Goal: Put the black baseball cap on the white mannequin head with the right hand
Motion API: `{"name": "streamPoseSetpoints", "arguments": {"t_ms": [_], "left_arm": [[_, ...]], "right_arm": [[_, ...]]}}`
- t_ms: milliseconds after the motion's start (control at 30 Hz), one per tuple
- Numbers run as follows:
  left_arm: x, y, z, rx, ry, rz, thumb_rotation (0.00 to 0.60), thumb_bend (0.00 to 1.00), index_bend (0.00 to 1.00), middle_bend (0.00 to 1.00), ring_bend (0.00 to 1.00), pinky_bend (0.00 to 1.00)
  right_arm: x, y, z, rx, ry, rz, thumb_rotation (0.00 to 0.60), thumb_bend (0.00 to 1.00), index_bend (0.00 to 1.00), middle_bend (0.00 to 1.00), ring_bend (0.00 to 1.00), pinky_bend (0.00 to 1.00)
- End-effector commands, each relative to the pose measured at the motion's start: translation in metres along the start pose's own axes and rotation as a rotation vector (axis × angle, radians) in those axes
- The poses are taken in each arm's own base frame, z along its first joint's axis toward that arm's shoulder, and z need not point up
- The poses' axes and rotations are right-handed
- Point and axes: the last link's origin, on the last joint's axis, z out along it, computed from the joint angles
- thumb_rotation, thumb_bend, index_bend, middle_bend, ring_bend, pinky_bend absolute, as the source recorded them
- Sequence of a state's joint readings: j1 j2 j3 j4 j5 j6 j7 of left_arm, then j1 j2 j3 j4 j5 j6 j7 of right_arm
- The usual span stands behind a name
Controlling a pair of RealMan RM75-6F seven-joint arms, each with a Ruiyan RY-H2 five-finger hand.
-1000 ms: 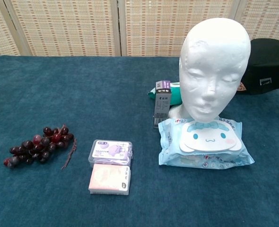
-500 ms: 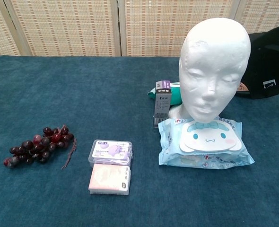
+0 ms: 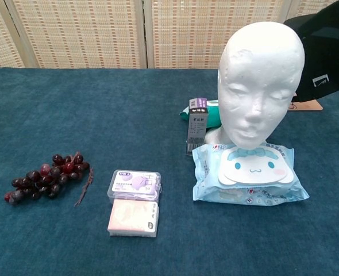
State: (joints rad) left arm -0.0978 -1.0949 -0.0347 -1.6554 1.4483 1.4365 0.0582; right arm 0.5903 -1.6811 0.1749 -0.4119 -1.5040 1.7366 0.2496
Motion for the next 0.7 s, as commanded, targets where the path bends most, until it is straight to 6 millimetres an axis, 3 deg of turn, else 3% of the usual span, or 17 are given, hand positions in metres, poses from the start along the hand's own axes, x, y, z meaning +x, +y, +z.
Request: {"name": "streamPoseSetpoints", "arguments": {"t_ms": [33, 467, 700], "left_arm": [[0.000, 0.000, 0.000, 0.001, 0.001, -0.001, 0.600, 0.01, 0.67, 0.48, 0.36, 0.52], [0.004, -0.002, -0.001, 0.007, 0.011, -0.006, 0.600, 0.01, 0.67, 0.48, 0.36, 0.52], [0.005, -0.001, -0.001, 0.005, 0.013, -0.008, 0.600, 0.01, 0.67, 0.48, 0.36, 0.52]], "right_arm": [[0.004, -0.003, 0.011, 0.006, 0.035, 0.006, 0.600, 0.45, 0.60, 0.45, 0.28, 0.38], [0.030, -0.057, 0.044, 0.169, 0.172, 0.032, 0.600, 0.45, 0.60, 0.45, 0.28, 0.38], [0.058, -0.075, 0.039, 0.233, 0.214, 0.028, 0.600, 0.45, 0.60, 0.45, 0.28, 0.38]]}}
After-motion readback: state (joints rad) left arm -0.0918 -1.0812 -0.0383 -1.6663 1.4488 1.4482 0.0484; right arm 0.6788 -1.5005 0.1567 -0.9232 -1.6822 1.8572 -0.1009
